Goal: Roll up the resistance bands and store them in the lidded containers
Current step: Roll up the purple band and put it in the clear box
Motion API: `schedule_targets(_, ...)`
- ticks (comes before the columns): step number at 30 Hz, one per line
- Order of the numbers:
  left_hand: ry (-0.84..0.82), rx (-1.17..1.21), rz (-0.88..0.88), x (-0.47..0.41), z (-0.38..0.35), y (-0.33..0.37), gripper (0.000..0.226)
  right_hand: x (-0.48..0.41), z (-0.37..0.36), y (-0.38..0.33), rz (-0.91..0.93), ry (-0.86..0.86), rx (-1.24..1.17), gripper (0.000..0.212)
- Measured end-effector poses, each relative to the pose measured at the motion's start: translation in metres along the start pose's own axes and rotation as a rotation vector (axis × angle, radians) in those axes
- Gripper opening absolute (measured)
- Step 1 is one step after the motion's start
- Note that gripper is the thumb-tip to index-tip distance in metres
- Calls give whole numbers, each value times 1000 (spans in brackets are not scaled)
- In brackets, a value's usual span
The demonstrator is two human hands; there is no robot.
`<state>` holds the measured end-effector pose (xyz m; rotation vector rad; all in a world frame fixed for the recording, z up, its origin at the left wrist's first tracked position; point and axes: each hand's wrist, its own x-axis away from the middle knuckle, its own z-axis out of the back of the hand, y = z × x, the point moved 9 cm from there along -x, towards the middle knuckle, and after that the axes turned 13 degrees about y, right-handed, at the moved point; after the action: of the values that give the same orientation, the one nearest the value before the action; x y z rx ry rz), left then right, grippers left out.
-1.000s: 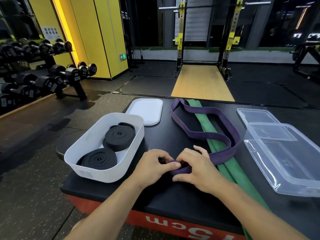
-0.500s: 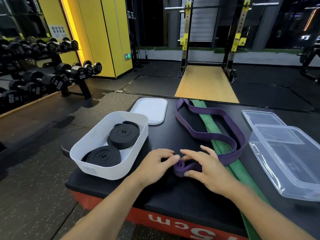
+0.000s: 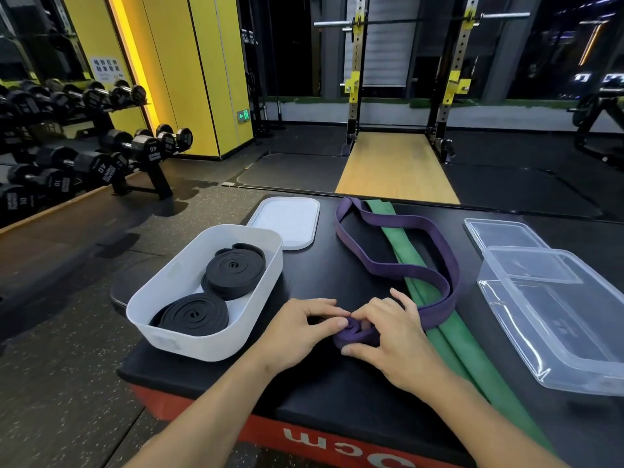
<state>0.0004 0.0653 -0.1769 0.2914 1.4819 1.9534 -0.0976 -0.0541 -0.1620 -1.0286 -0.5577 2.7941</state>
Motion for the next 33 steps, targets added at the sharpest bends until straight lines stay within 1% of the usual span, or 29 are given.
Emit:
schedule_targets(5,30,-118,-96,-2,-2,4,28,-4,-1,2,-65,47,107,52)
schedule_targets(8,8,-109,-86,-2,-2,2,28,-4,-3,-1,-43,36,122,53)
schedule_targets(10,30,-47,-42,-2,1,-1,29,-7,-6,-1,-24,-14,76,51)
schedule_targets(14,76,-46,2,-5,7,-6,34,-15,-9,9,-29,-192,-137,46)
schedule_targets(15,75,-43,5,-5,8,-6,34,-16,-8,8,-5,-232,-163,48)
schedule_targets(17,72,-44,13,-4,8,-6,33,-15,-9,7,22,-309,-176,64)
schedule_targets(18,70,-48,18,-4,8,-5,31,-14,-11,7,21,-333,-158,68)
schedule_targets(19,66,-52,23,-3,7,-4,29,-13,-12,5,30,-340,-131,67)
schedule_targets(23,59,-44,9,0,5,-1,26,-10,-11,0,39,-296,-77,55)
schedule_targets(25,85,-58,1,0,6,-2,28,-11,-7,-1,20,-261,-58,48)
schedule_targets(27,111,-75,-12,-1,8,-2,23,-12,-3,1,-5,-228,-26,43)
schedule_targets(30,129,-78,-24,0,9,-3,6,-10,-2,2,-30,-182,4,43)
schedule_targets(31,129,-87,-27,0,9,-3,3,-9,-2,2,-45,-162,6,46)
schedule_targets(33,120,-110,-41,0,8,-4,6,-9,-2,0,-75,-106,8,51)
